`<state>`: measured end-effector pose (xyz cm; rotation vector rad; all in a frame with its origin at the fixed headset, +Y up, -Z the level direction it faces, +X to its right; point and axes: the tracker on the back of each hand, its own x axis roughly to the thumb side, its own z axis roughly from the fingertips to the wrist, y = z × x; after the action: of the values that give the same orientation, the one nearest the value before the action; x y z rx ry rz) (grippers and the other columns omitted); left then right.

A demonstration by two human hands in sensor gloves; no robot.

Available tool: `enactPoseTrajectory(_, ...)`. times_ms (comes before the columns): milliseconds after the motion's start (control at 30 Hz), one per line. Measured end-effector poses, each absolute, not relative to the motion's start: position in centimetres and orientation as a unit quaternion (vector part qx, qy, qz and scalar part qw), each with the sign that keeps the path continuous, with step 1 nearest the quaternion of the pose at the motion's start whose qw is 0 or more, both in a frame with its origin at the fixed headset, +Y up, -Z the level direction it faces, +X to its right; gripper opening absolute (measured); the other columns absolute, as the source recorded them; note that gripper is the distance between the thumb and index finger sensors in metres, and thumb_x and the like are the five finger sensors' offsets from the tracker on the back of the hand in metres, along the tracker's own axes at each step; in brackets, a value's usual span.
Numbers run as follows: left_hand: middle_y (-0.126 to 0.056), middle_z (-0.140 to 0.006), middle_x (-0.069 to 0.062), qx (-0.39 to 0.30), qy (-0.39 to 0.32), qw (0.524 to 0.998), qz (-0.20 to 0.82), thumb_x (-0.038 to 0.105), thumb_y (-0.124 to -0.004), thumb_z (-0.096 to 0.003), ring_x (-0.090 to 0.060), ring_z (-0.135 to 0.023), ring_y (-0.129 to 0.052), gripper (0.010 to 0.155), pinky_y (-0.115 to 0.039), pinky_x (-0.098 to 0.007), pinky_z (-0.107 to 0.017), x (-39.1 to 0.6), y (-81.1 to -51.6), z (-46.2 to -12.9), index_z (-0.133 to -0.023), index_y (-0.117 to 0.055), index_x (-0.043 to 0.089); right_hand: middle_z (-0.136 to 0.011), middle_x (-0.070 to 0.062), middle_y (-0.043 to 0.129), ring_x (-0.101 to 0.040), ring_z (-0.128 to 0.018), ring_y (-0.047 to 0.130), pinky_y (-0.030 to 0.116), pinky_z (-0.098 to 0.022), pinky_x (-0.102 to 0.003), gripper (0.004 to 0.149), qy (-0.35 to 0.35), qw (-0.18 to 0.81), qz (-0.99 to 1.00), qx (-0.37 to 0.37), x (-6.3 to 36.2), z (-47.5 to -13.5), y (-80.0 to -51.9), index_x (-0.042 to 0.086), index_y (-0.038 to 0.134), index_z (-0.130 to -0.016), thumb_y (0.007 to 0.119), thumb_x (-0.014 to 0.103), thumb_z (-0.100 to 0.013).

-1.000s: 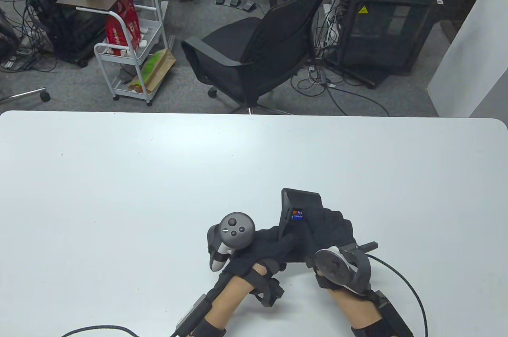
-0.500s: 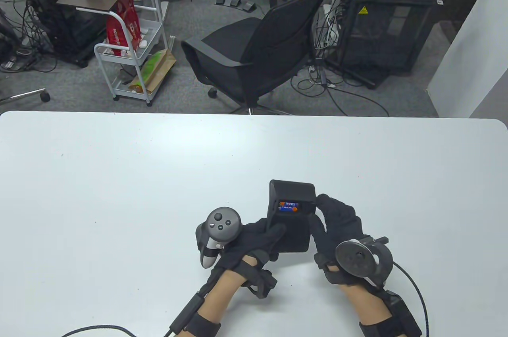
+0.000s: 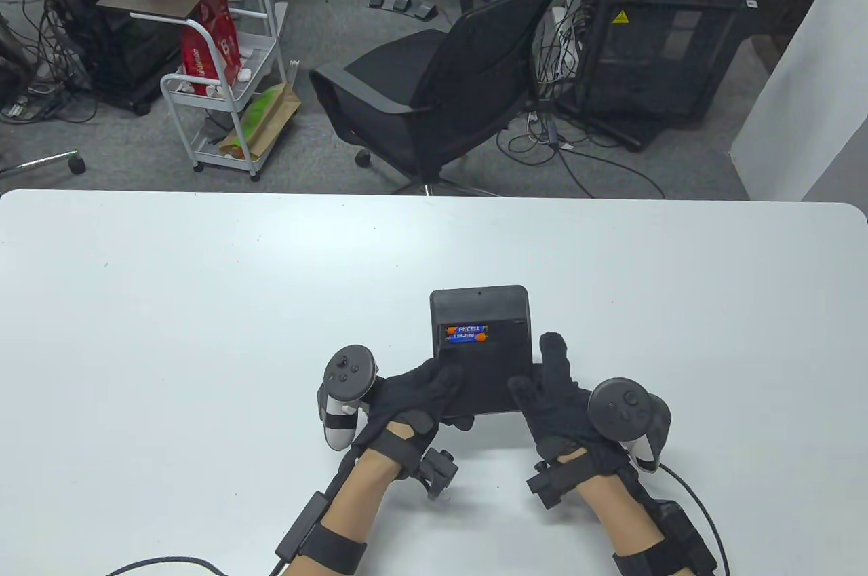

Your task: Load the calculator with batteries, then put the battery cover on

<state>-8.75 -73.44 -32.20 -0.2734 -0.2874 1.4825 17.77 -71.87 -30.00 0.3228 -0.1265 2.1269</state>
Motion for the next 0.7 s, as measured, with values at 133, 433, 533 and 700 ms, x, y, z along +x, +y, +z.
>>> enactPoseTrajectory(133,-0.096,-0.071,-0.009,-0.137,-0.148,0.706,0.679,0.058,-0.069,-0.0371,-0.019,-0.042,-0.111,0.063,-0.087,-0.042,-0.040,-8.2,-73.6,-32.1,-0.082,-0.084,0.016,-0.070,-0.025,0.087,-0.039,-0.037,0.098,0.084,-0.022,-0.046,0.096,-0.014,0.511,0.848,0.139,17.4,-30.1,-72.4,-0.003,0.035,-0.102,0.060,0.070,-0.044)
enactPoseTrajectory(433,-0.097,-0.067,-0.012,-0.145,-0.131,0.750,0.632,0.062,-0.068,-0.0367,-0.019,-0.037,-0.110,0.067,-0.086,-0.042,-0.037,-8.7,-73.5,-32.2,-0.080,-0.087,0.014,-0.054,-0.012,0.099,-0.028,-0.021,0.103,0.087,-0.012,-0.039,0.074,-0.051,0.558,0.809,0.179,17.1,-30.1,-72.1,-0.004,0.058,-0.094,0.074,0.051,-0.047)
enactPoseTrajectory(533,-0.099,-0.064,-0.013,-0.141,-0.128,0.776,0.601,0.065,-0.068,-0.0351,-0.019,-0.033,-0.110,0.071,-0.086,-0.043,-0.035,-8.8,-73.4,-32.2,-0.078,-0.089,0.013,-0.055,-0.013,0.102,-0.029,-0.025,0.106,0.090,-0.016,-0.040,0.062,-0.037,0.626,0.759,0.175,17.1,-30.2,-72.2,0.000,0.068,-0.089,0.077,0.044,-0.047)
enactPoseTrajectory(700,-0.101,-0.060,-0.016,-0.106,-0.093,0.808,0.573,0.067,-0.069,-0.0351,-0.024,-0.028,-0.109,0.073,-0.086,-0.046,-0.031,-10.5,-72.5,-32.4,-0.075,-0.093,0.010,-0.055,-0.014,0.101,-0.030,-0.025,0.105,0.089,-0.018,-0.040,0.058,-0.055,0.620,0.762,0.178,17.7,-30.4,-72.0,0.002,0.070,-0.088,0.077,0.042,-0.047)
